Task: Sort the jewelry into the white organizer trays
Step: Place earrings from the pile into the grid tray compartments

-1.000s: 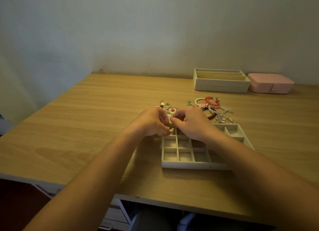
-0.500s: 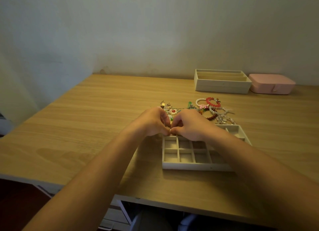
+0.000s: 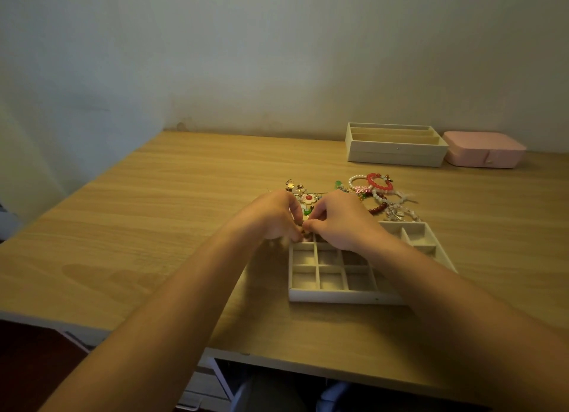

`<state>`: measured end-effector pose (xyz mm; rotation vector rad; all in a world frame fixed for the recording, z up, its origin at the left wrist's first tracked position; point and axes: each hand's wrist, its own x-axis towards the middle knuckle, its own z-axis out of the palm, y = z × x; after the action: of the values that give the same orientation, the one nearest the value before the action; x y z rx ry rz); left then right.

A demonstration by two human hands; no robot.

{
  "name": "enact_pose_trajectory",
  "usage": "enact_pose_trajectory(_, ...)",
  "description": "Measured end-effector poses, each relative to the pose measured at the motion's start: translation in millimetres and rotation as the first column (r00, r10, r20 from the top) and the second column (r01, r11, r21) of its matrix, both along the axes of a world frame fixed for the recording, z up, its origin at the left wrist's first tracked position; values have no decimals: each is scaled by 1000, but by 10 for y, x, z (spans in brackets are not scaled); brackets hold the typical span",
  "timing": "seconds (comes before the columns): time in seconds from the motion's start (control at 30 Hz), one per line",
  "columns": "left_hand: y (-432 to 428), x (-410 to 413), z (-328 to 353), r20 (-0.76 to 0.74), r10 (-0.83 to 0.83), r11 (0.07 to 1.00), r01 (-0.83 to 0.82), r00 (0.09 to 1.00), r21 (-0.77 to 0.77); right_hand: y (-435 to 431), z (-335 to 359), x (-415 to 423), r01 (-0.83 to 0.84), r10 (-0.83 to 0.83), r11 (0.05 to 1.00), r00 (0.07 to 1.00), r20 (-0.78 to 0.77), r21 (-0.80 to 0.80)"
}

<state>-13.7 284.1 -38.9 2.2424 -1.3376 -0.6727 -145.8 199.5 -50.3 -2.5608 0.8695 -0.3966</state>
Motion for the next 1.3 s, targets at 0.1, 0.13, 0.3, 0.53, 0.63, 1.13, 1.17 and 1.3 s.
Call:
enact_pose_trajectory(0.1, -22, 3, 14, -17, -5, 1000, 5, 1000, 23, -24, 1, -21, 50, -54, 997, 997, 61, 52)
enact_pose_trajectory(0.13, -23, 3, 17, -15, -4, 1000, 5, 1000, 26, -29, 11, -24, 53, -57, 996, 997, 61, 65)
enact_pose_trajectory(0.3, -11, 47, 21, -28, -12, 999, 13, 1000, 32, -12, 38, -6, 73, -76, 994, 997, 34, 77)
enact_pose_trajectory(0.53, 51, 67, 68, -149, 1, 997, -13, 989, -73, 20, 2, -1, 75, -76, 997, 996, 36, 16)
enact_pose_trajectory(0.63, 56, 73, 88, -129, 20, 993, -35, 991, -112, -28, 2, -6, 68, -71, 996, 996, 53, 60)
enact_pose_trajectory(1.13, 82, 322, -44, -182, 309, 864, -355, 934, -357, -104, 90, -55, 85, -132, 978, 961, 243, 191)
enact_pose_trajectory(1.17, 83, 347, -63, -183, 310, 862, -357, 933, -359, -124, 98, -50, 91, -141, 976, 956, 258, 196)
enact_pose_trajectory(1.3, 37, 369, -141, -89, 284, 891, -297, 955, -343, -249, 118, 24, 118, -159, 978, 955, 250, 173)
